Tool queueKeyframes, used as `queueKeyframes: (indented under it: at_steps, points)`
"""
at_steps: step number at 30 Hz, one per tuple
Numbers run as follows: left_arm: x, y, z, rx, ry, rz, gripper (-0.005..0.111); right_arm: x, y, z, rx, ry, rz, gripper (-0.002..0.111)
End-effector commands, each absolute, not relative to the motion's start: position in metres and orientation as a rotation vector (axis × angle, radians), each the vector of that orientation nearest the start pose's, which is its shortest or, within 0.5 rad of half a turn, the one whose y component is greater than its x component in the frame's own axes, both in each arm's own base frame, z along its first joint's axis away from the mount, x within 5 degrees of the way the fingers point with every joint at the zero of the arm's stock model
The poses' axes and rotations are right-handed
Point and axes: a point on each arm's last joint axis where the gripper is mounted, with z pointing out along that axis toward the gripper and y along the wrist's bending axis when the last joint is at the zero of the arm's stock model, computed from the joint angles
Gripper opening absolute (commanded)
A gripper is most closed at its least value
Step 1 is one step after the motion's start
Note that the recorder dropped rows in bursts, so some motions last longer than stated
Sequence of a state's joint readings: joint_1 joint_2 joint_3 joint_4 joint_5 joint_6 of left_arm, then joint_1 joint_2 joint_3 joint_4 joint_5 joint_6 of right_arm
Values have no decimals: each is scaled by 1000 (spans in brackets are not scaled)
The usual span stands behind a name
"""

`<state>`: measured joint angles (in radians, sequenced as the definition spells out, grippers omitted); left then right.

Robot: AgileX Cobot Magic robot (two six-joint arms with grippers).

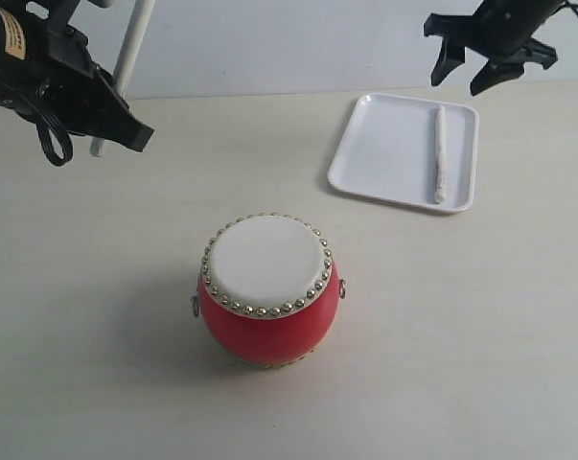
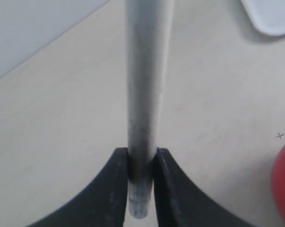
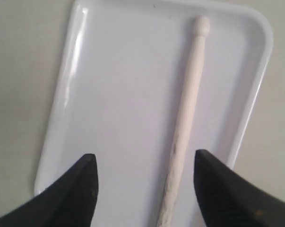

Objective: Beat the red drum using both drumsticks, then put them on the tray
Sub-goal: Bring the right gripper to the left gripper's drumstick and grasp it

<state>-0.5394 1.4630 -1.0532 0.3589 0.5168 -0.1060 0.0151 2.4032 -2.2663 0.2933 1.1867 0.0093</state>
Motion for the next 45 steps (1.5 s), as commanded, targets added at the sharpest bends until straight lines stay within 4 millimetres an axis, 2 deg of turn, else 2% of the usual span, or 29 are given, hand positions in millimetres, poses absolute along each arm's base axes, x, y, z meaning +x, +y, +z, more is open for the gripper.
queueKeyframes:
  at_steps: [1,8,12,16,20,23,30,32,34,38,40,45]
  points:
    - [280,-150,288,759,2213,13,0,507,31,247,-34,2732,385,58]
    - [282,-154,291,718,2201,-49,0,505,34,251,-111,2715,421,58]
    - [297,-166,297,674,2183,-112,0,505,35,251,-120,2711,444,58]
    - [317,-180,291,661,2196,-133,0,505,40,253,-190,2683,505,57]
    - [336,-193,283,727,2190,-131,0,501,56,248,-400,2585,733,53]
    - [349,-194,277,694,2216,-179,0,498,69,241,-508,2471,934,52]
    - [359,-176,276,666,2234,-273,0,491,80,220,-614,2316,1145,51]
    - [362,-169,276,691,2229,-350,0,488,83,213,-619,2267,1204,51]
    - [363,-162,278,746,2204,-481,0,486,85,207,-624,2226,1246,51]
    - [362,-143,277,810,2049,-891,0,480,92,195,-646,2175,1300,51]
    - [366,-128,270,782,1994,-985,0,477,99,192,-668,2159,1314,52]
    - [368,-103,238,777,1962,-1057,0,469,135,192,-794,2069,1347,55]
